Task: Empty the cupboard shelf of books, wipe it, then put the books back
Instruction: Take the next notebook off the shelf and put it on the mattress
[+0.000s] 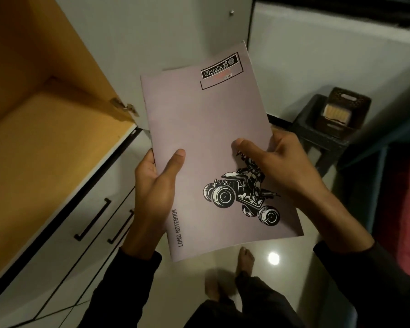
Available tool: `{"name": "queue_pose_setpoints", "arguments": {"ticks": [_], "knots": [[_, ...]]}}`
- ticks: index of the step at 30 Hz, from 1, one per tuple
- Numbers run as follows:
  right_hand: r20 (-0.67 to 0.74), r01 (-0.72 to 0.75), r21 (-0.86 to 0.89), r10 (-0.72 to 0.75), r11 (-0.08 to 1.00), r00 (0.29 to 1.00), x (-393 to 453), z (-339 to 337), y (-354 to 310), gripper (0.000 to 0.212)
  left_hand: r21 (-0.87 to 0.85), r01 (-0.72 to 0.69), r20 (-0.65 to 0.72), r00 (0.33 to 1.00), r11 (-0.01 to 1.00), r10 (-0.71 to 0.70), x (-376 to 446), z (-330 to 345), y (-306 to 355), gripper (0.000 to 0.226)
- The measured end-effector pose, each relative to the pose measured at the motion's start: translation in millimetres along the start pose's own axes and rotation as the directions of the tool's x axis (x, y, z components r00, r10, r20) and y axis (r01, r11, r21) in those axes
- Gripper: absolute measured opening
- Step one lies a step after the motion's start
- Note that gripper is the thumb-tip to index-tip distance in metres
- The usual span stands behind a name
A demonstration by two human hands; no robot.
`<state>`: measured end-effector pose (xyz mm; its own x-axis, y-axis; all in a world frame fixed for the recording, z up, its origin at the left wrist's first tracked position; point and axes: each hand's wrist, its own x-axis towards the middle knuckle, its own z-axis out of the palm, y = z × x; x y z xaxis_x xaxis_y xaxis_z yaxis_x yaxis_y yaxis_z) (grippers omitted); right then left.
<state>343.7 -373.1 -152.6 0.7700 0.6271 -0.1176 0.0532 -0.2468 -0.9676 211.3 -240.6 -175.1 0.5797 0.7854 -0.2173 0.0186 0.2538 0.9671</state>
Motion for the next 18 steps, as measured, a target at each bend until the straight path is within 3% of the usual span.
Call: {"name": "queue_pose_setpoints", "arguments": {"ticks": [18], "knots": [[-0.332, -0.048, 0.06, 0.065, 0.997, 0.941, -3, -220, 64, 0.005, 0.143, -0.02, 0.334, 0.942, 0.99, -0.029, 4, 238, -44, 0.021]]}}
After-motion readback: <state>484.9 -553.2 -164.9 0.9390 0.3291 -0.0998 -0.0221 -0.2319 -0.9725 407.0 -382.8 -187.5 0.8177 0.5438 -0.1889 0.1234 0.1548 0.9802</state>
